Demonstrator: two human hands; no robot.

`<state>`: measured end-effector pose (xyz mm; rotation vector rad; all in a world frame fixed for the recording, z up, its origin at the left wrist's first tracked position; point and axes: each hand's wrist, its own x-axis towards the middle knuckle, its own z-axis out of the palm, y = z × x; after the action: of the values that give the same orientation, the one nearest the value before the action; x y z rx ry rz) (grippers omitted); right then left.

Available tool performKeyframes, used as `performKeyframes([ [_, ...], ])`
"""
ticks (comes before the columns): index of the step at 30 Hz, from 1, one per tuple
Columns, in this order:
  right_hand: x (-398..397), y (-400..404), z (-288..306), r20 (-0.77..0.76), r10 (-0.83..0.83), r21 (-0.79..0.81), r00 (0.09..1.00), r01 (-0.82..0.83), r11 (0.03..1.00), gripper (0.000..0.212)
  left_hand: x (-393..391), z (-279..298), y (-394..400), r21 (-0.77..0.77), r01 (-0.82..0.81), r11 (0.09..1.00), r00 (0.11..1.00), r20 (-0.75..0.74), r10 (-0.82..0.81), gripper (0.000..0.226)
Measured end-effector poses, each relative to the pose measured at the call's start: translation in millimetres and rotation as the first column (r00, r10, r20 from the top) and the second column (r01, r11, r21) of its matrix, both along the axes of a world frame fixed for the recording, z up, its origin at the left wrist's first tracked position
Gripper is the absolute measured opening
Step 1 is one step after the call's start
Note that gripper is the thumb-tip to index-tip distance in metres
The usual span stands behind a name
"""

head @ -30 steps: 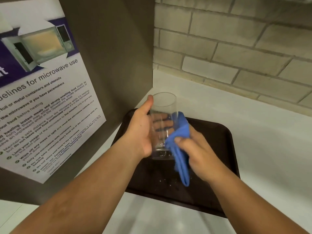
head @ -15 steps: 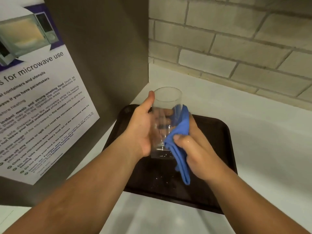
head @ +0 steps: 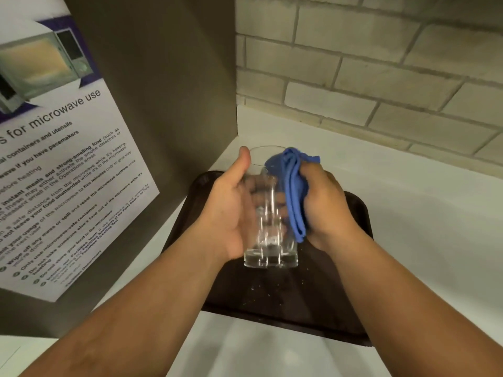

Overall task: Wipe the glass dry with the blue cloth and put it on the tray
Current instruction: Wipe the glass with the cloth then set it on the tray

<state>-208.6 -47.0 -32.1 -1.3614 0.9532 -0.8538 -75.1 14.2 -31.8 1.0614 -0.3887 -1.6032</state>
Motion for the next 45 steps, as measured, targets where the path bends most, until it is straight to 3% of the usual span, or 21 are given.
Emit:
performKeyframes([
  [3, -16, 15, -13, 0.074, 0.184, 0.059, 0.980, -0.188, 0.980, 0.027, 5, 4, -5, 0.062, -0.056, 0.996, 0.998, -0.029, 0.058, 0.092],
  [4, -20, 21, -17, 0.072, 0.250, 0.003, 0.966, -0.251, 0.968, 0.025, 5, 4, -6, 0.081, -0.062, 0.995, 0.998, -0.020, 0.064, 0.093],
  [7, -23, 29, -19, -0.006, 0.377, -0.210, 0.926, -0.370, 0.905, 0.047, 4, 3, -5, 0.108, -0.059, 0.992, 0.998, 0.031, 0.056, 0.090],
  [9, -16, 25, -12, -0.101, 0.265, -0.291, 0.959, -0.283, 0.914, 0.047, 2, 3, -5, 0.093, -0.049, 0.995, 0.998, 0.033, 0.046, 0.085],
  [11, -7, 18, -2, -0.143, 0.072, -0.302, 0.987, -0.113, 0.947, 0.025, -1, 4, -6, 0.064, -0.036, 0.997, 0.999, 0.007, 0.036, 0.082],
  [12, -2, 13, 3, -0.100, 0.012, -0.241, 0.995, -0.036, 0.970, 0.017, -2, 5, -6, 0.055, -0.039, 0.998, 0.999, 0.001, 0.039, 0.082],
  [15, -1, 8, 4, 0.054, -0.028, 0.089, 0.998, 0.023, 0.996, 0.030, -1, 7, -7, 0.049, -0.048, 0.998, 0.999, 0.025, 0.047, 0.087],
  [18, -17, 18, -11, 0.028, 0.215, -0.019, 0.976, -0.214, 0.977, 0.028, 8, 6, -8, 0.063, -0.074, 0.995, 0.997, -0.015, 0.075, 0.089],
  [21, -30, 36, -25, 0.046, 0.441, -0.180, 0.897, -0.426, 0.886, 0.054, 12, 2, -6, 0.075, -0.080, 0.994, 0.996, -0.020, 0.082, 0.086],
  [23, -25, 36, -26, 0.027, 0.383, -0.188, 0.923, -0.371, 0.909, 0.063, 5, -3, -5, 0.076, -0.051, 0.996, 0.998, 0.039, 0.048, 0.086],
  [26, -16, 23, -17, -0.027, 0.194, -0.176, 0.981, -0.196, 0.965, 0.057, -3, -5, -4, 0.064, 0.004, 0.998, 0.997, 0.077, -0.009, 0.084],
  [28, -12, 20, -11, -0.105, 0.150, -0.250, 0.983, -0.172, 0.953, 0.047, -2, -4, -2, 0.031, 0.007, 0.999, 0.997, 0.081, -0.010, 0.082],
  [31, -3, 22, -8, -0.095, 0.111, -0.314, 0.989, -0.136, 0.940, 0.046, 1, -2, 1, -0.052, 0.052, 0.997, 0.997, 0.060, -0.048, 0.073],
  [33, 5, 20, -2, -0.029, 0.032, -0.250, 0.999, -0.038, 0.967, 0.042, 2, -1, 4, -0.096, 0.083, 0.992, 0.996, 0.026, -0.081, 0.072],
  [35, 8, 9, 5, 0.031, -0.081, -0.082, 0.996, 0.083, 0.993, 0.037, 3, -1, 4, -0.104, 0.086, 0.991, 0.996, 0.002, -0.086, 0.079],
  [39, -5, 9, -3, 0.115, 0.069, 0.116, 0.991, -0.083, 0.990, 0.027, 8, 0, 0, -0.040, 0.018, 0.999, 0.995, -0.096, -0.022, 0.095],
  [42, -17, 31, -13, 0.088, 0.334, -0.010, 0.938, -0.335, 0.942, 0.027, 13, -3, -3, 0.007, -0.033, 0.999, 0.993, -0.112, 0.034, 0.088],
  [45, -13, 33, -11, -0.065, 0.311, -0.285, 0.948, -0.316, 0.905, 0.034, 8, -8, 1, 0.014, -0.009, 1.000, 1.000, 0.008, 0.009, 0.085],
])
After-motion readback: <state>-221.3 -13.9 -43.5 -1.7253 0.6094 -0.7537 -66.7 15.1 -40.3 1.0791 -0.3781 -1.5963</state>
